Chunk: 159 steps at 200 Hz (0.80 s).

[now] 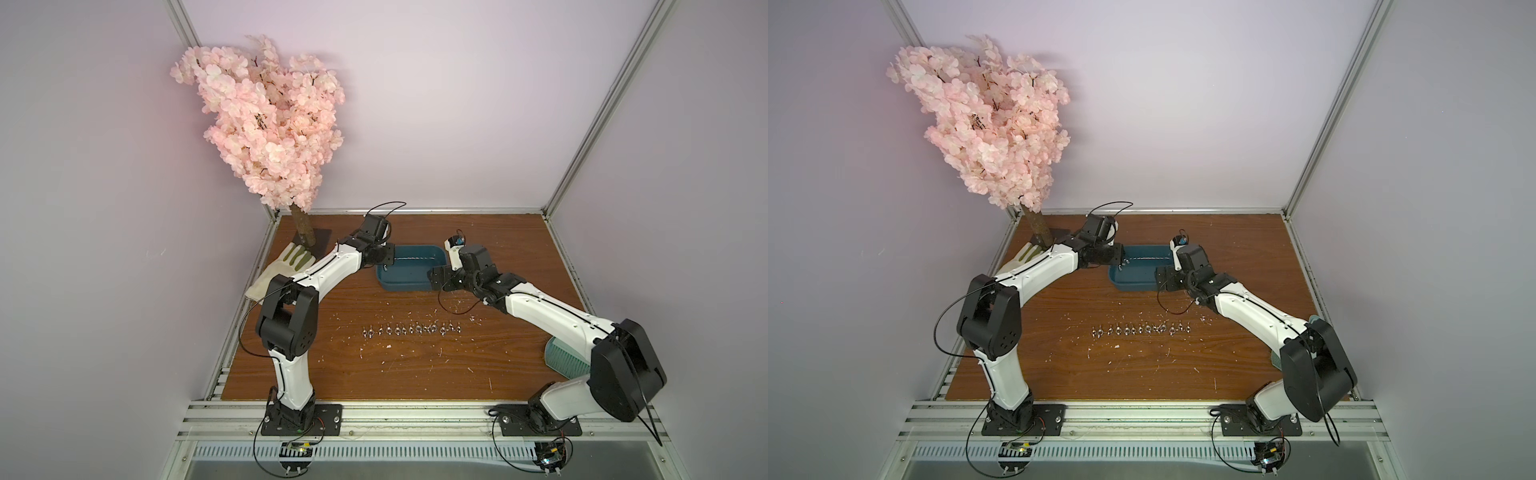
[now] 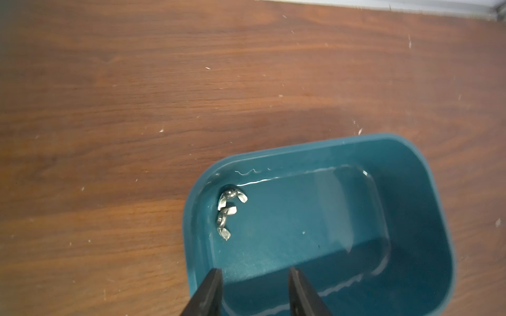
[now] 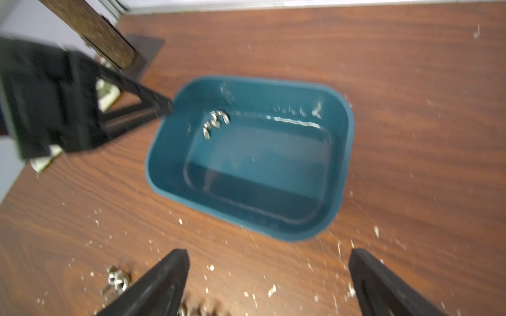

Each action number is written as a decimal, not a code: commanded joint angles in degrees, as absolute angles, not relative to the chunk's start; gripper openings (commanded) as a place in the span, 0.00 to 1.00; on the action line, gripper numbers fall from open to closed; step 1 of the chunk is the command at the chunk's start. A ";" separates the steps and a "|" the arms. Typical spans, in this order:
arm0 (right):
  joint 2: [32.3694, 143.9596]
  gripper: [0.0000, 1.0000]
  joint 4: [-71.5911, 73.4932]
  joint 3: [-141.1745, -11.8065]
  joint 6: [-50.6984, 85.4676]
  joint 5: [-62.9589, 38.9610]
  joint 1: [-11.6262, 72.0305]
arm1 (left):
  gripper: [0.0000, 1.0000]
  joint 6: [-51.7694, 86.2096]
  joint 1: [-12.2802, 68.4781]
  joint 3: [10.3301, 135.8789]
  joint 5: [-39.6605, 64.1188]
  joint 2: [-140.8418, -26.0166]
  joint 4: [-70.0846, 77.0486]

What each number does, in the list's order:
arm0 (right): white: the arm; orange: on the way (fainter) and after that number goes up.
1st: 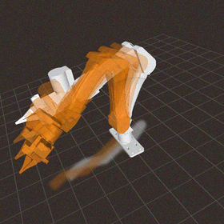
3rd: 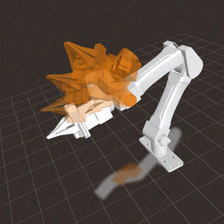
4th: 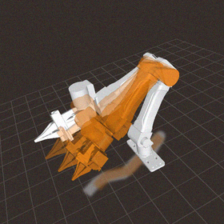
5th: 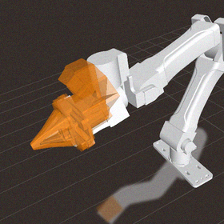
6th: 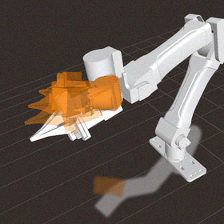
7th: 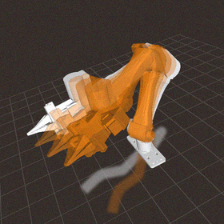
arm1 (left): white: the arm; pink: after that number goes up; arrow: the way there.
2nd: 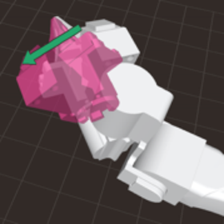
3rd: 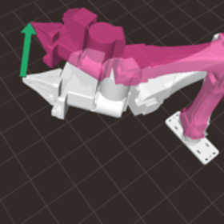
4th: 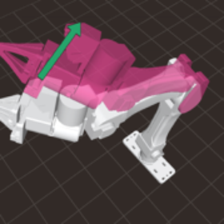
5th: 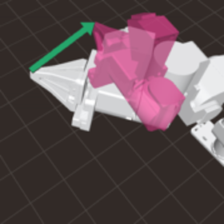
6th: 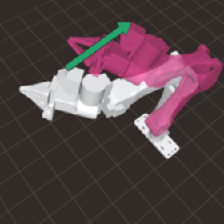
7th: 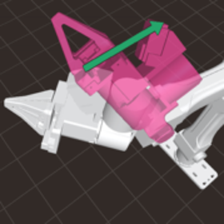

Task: Take out the wing nut from the storage box
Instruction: Pick up the wing nut from the storage box.

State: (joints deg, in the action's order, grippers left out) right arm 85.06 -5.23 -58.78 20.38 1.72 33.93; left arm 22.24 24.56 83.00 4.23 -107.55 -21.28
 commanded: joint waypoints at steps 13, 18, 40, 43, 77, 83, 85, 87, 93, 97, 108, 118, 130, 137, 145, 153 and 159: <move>86.52 0.99 -0.56 -61.34 19.82 -0.38 33.18 | 0.38 20.06 24.86 86.42 4.17 -110.82 -24.39; 86.65 0.99 -0.23 -61.45 20.11 -0.62 33.05 | 0.38 19.81 24.96 86.72 3.96 -111.27 -24.72; 87.25 0.99 0.81 -61.65 20.62 -2.01 32.78 | 0.38 18.49 25.47 87.57 1.86 -113.11 -25.44; 87.32 0.99 0.79 -61.75 20.61 -2.15 32.74 | 0.38 18.35 25.49 87.69 1.50 -113.42 -25.55; 87.88 0.99 0.77 -62.14 20.61 -2.32 32.67 | 0.36 16.86 25.73 89.15 -1.22 -116.58 -26.89; 87.89 0.99 0.84 -62.15 20.58 -2.31 32.61 | 0.35 16.74 25.73 89.44 -1.56 -117.18 -26.94; 87.89 0.99 0.87 -62.14 20.66 -2.31 32.54 | 0.35 16.78 25.75 89.53 -1.69 -117.36 -26.97; 87.96 0.99 0.90 -62.16 20.65 -2.31 32.57 | 0.35 16.74 25.75 89.62 -1.67 -117.54 -27.02; 88.07 0.99 1.00 -62.14 20.75 -2.35 32.60 | 0.35 16.78 25.75 89.93 -1.92 -118.11 -27.03; 88.14 0.99 1.01 -62.25 20.85 -2.37 32.59 | 0.35 16.74 25.82 90.11 -2.01 -118.40 -27.02; 88.41 0.99 0.99 -62.31 21.09 -2.56 32.59 | 0.35 16.68 25.80 90.72 -2.27 -119.29 -27.13; 88.57 0.99 1.12 -62.40 21.21 -2.81 32.60 | 0.35 16.60 25.93 91.45 -3.06 -120.18 -27.47; 88.68 0.99 1.13 -62.44 21.42 -2.84 32.54 | 0.34 16.38 26.01 92.31 -3.92 -121.27 -28.06; 88.70 0.99 1.06 -62.46 21.37 -2.78 32.52 | 0.34 16.43 26.01 92.69 -4.65 -121.67 -28.36; 88.77 0.99 1.13 -62.49 21.40 -2.81 32.51 | 0.35 16.19 26.10 93.04 -5.38 -122.11 -28.70; 88.83 0.99 1.13 -62.57 21.38 -2.79 32.51 | 0.35 16.01 26.19 93.33 -5.83 -122.49 -29.05; 88.94 0.99 1.00 -62.62 21.36 -2.76 32.51 | 0.35 16.00 26.22 93.43 -6.28 -122.68 -29.17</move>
State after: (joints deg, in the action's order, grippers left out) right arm 88.64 -0.54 -59.88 20.86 -1.89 32.86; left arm 17.19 25.76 91.92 -2.72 -121.40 -26.28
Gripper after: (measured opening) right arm 0.990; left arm 0.347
